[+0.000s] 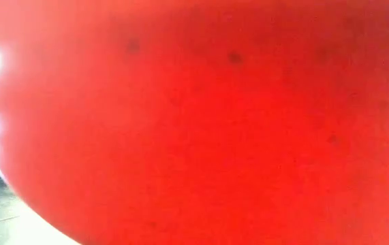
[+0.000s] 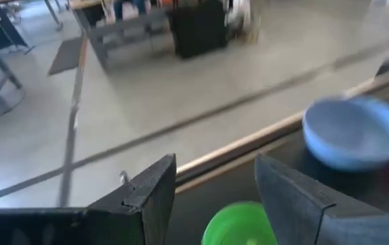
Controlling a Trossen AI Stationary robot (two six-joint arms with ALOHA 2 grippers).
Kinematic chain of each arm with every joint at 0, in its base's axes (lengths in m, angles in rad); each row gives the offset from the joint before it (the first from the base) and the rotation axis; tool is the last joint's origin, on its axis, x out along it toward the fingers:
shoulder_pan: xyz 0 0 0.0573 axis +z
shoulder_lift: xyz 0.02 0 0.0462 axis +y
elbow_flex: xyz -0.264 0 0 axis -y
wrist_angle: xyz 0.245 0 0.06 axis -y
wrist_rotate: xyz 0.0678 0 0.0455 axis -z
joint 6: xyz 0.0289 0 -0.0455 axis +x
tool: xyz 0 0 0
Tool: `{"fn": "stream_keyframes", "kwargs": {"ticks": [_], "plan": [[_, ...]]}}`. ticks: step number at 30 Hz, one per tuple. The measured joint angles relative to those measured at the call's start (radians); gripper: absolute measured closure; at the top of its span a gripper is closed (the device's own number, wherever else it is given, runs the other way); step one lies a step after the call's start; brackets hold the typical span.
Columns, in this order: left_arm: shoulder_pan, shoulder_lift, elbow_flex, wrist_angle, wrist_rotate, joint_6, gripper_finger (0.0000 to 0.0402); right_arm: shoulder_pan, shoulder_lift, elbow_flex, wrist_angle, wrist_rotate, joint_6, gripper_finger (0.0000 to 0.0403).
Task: Place and stack bowls onto a shelf
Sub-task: Put the light green bowl on the shelf
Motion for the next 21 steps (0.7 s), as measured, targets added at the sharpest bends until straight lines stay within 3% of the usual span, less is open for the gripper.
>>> {"fn": "stream_keyframes", "kwargs": {"ticks": [5, 13, 21], "plan": [[0.097, 0.163, 0.122, -0.151, 0.163, 0.019, 0.0218, 0.0, 0.0, 0.0, 0.0, 0.0, 0.0, 0.0275], [0.336, 0.362, 0.167, -0.179, 0.571, 0.138, 0.0218, 0.0, 0.0, 0.0, 0.0, 0.0, 0.0, 0.0275], [0.503, 0.527, 0.177, -0.194, 0.654, 0.22, 0.023, 0.0, 0.0, 0.0, 0.0, 0.0, 0.0, 0.0275]]}}
